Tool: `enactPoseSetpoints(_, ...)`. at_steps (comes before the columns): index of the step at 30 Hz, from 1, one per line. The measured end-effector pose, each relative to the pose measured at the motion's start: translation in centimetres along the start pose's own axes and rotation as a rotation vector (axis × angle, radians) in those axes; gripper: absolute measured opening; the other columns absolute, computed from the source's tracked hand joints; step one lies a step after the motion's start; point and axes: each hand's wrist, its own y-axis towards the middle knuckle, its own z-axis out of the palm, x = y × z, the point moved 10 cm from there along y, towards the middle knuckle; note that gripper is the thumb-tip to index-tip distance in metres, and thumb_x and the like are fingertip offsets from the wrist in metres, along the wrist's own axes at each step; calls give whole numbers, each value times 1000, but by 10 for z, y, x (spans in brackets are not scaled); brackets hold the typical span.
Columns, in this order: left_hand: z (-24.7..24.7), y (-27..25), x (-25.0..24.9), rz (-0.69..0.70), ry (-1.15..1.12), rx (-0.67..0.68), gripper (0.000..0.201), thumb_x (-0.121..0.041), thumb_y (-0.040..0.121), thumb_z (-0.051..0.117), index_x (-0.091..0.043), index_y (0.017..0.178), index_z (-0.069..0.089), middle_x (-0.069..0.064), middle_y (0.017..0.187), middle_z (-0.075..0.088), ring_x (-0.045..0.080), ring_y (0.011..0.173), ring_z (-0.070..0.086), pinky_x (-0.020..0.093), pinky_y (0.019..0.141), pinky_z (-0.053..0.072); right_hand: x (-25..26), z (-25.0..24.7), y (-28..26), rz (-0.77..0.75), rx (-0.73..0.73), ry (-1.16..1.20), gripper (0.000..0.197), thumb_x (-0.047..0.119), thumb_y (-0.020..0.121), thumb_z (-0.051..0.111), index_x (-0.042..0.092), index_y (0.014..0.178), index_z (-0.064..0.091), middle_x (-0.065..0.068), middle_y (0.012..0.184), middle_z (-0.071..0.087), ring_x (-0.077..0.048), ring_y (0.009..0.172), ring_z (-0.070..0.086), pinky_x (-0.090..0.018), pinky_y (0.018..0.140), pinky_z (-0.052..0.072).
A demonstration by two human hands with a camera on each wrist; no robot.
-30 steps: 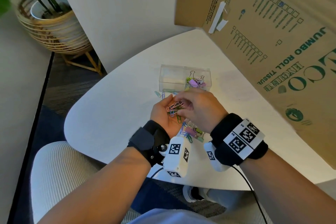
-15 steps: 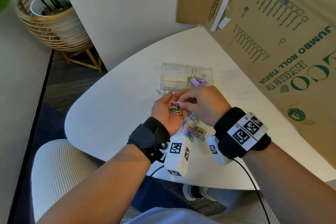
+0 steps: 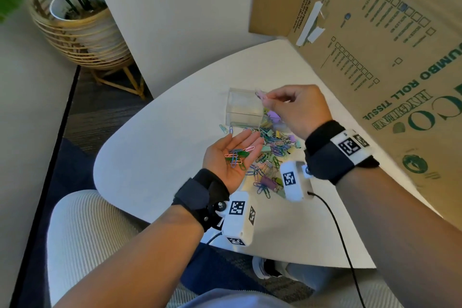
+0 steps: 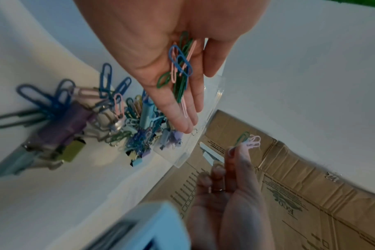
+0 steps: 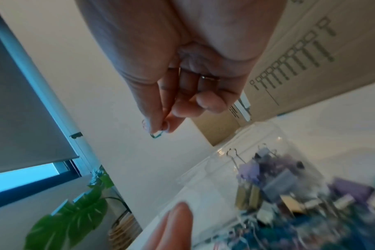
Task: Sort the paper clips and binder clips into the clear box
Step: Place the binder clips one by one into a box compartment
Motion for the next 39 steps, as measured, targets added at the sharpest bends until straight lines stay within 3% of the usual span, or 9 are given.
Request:
enactPoseSetpoints(5, -4, -1, -4, 8, -5, -17, 40, -21, 100, 35, 10, 105, 60, 27, 99, 69, 38, 97, 64, 43, 80, 55, 6, 26, 34, -25, 66, -279, 5, 29, 83, 73, 25, 82, 75, 9, 81, 71, -8, 80, 64, -25, 81, 52)
enactPoseSetpoints(10, -3, 1, -6, 11, -7, -28, 40, -21, 100, 36, 10, 108, 59, 26, 99, 69, 37, 88, 69, 42, 77, 57, -12, 36, 32, 40, 170, -457, 28, 34, 83, 71, 22, 109, 72, 1, 107, 72, -17, 100, 65, -33, 97, 50)
enactPoseSetpoints(13, -2, 1, -9, 25, -21, -26, 39, -21, 100, 37, 9, 107, 60, 26, 100, 69, 37, 95, 65, 44, 78, 56, 7, 26, 9, -94, 114, -392, 16, 29, 88, 66, 24, 101, 73, 8, 91, 70, -8, 86, 62, -27, 88, 50)
enactPoseSetpoints(18, 1, 2, -6, 41, 48, -15, 42, -25, 100, 33, 3, 107, 63, 19, 91, 71, 31, 74, 70, 33, 64, 58, 6, 59, -49, -166, 446, -519, 9, 26, 84, 69, 27, 93, 70, 16, 84, 64, -3, 72, 55, -19, 67, 44)
enactPoseSetpoints(25, -1, -1, 13, 4, 124, -70, 46, -27, 102, 30, 4, 120, 58, 19, 99, 66, 29, 68, 69, 25, 47, 51, -13, 75, -71, -210, 516, -718, 39, 23, 85, 65, 25, 124, 63, 2, 124, 58, -18, 115, 52, -32, 95, 42)
enactPoseSetpoints(28, -6, -2, 20, -15, 172, -101, 45, -29, 100, 32, 1, 120, 60, 17, 106, 65, 28, 89, 63, 28, 63, 49, -19, 83, -78, -213, 575, -724, 38, 17, 86, 60, 25, 123, 64, 1, 125, 58, -19, 118, 51, -35, 99, 42)
enactPoseSetpoints(32, -8, -3, 27, -40, 166, -108, 44, -29, 101, 35, 1, 119, 60, 17, 105, 67, 29, 105, 61, 35, 95, 45, -18, 83, -81, -220, 531, -737, 29, 12, 86, 53, 21, 108, 70, -2, 111, 66, -22, 107, 57, -36, 87, 46)
enactPoseSetpoints(36, -2, -3, 28, -30, 151, -62, 45, -28, 101, 31, 3, 112, 62, 18, 92, 69, 29, 84, 69, 33, 68, 58, -15, 69, -78, -194, 439, -637, 19, 19, 89, 58, 23, 99, 74, 6, 100, 71, -14, 91, 61, -24, 75, 43)
enactPoseSetpoints(39, 1, -1, 22, -2, 133, -51, 44, -27, 101, 31, 5, 110, 61, 21, 90, 69, 31, 76, 70, 35, 65, 59, -25, 54, -72, -59, 350, -416, 12, 19, 87, 66, 24, 95, 75, 9, 91, 71, -6, 74, 61, -8, 60, 41)
